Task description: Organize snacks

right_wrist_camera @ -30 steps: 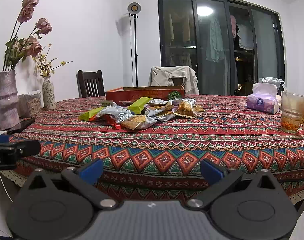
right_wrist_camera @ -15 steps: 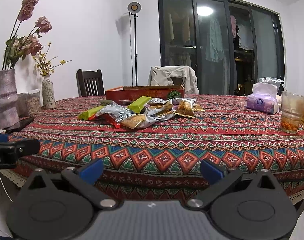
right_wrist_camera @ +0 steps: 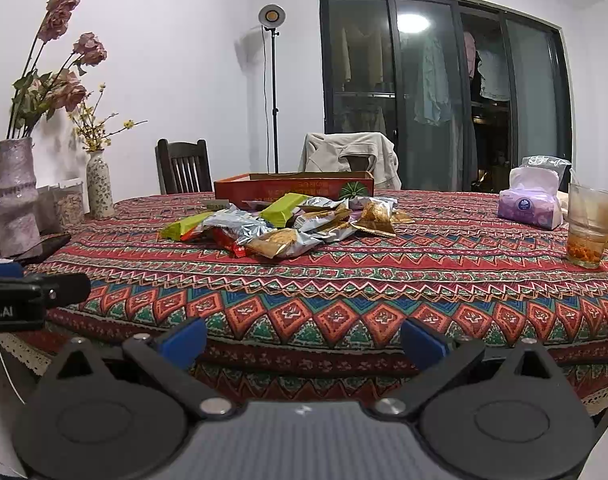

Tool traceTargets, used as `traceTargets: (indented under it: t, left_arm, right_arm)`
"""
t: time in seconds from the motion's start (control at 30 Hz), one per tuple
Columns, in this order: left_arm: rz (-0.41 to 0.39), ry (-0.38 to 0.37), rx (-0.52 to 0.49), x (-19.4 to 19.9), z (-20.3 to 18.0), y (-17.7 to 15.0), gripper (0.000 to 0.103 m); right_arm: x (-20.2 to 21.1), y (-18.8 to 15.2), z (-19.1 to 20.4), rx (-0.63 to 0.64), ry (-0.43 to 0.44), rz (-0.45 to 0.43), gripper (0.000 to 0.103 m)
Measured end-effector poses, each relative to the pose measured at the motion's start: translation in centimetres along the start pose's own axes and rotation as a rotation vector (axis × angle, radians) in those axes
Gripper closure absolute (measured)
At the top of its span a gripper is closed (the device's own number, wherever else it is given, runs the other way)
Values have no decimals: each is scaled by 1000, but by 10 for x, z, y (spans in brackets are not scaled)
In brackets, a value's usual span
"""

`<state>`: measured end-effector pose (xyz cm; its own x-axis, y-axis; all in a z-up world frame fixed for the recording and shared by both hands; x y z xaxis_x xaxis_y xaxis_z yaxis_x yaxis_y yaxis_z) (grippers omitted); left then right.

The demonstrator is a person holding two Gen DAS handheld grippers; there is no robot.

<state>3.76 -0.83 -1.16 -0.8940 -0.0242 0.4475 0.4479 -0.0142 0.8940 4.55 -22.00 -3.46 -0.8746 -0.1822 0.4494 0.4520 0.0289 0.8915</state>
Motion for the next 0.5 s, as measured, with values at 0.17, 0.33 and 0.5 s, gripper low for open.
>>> traceTargets:
  t: [0.17, 0.33, 0.5]
  left_arm:
    - [25, 1, -6, -17, 1, 5, 0]
    - [46, 14, 12, -29, 7, 11, 0]
    - [53, 21, 21, -35, 10, 16, 0]
  right_arm:
    - [-9, 4, -8, -19, 1, 5, 0]
    - [-16, 9, -14, -23, -24, -9, 0]
    - [-20, 12, -19, -40, -24, -12, 0]
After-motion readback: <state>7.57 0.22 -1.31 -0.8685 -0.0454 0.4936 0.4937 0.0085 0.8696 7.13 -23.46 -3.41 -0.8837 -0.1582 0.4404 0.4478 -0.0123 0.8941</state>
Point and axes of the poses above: each gripper's, at about its wrist camera, not at the fingertips, and x roughly against the way its jaws point, z to its left, y to its top, the point moved 2 cm from there along -x, roughly the way its jaws point, and after that the axes turned 7 degrees about z, right-handed, at the moved point
